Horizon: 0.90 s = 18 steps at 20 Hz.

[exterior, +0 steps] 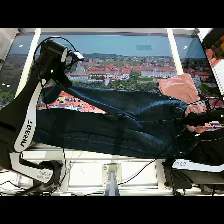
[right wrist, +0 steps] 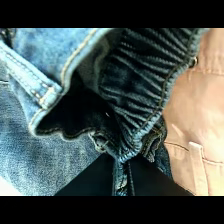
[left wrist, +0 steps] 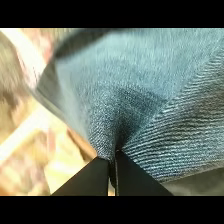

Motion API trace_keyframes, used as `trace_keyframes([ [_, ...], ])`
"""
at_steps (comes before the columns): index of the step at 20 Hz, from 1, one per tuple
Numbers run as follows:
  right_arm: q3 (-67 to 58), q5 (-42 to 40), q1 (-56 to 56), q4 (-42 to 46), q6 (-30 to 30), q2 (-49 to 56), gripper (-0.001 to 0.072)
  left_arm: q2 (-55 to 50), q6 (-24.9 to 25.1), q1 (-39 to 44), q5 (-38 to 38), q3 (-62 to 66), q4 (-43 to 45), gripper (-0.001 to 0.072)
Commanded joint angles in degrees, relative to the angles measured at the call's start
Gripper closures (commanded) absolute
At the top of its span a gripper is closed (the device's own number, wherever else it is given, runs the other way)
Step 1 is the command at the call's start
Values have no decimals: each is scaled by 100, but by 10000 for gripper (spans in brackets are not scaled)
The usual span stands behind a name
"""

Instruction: Fold the clothes and pants, and hang the long-sleeved shirts on hangers.

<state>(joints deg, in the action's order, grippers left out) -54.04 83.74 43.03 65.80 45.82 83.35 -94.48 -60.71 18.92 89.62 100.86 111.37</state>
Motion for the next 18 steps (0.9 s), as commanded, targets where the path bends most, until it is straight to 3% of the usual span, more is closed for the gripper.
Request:
trace_keyframes([
  [1,0,-31,2,-2,0,-2,676,-339,332,2,-855,9,-1005,672],
  [6,0,-90,2,-2,0,-2,676,-1596,151,4,-1530,9,-501,672],
  [9,0,-87,2,-2,0,0,676,-1902,-826,-15,-1657,11,-328,647],
  [10,0,-90,2,-2,0,-2,676,-1899,-1029,-22,-1676,11,-339,368],
  [11,0,-90,2,-2,0,-2,676,-1873,-1235,-37,-1746,13,-321,-2],
  [12,0,-90,2,-2,0,-2,676,-1805,-1486,-55,-1818,15,-321,-2],
  [18,0,-105,2,-4,0,0,676,-455,-1515,-546,-1873,11,-365,8],
])
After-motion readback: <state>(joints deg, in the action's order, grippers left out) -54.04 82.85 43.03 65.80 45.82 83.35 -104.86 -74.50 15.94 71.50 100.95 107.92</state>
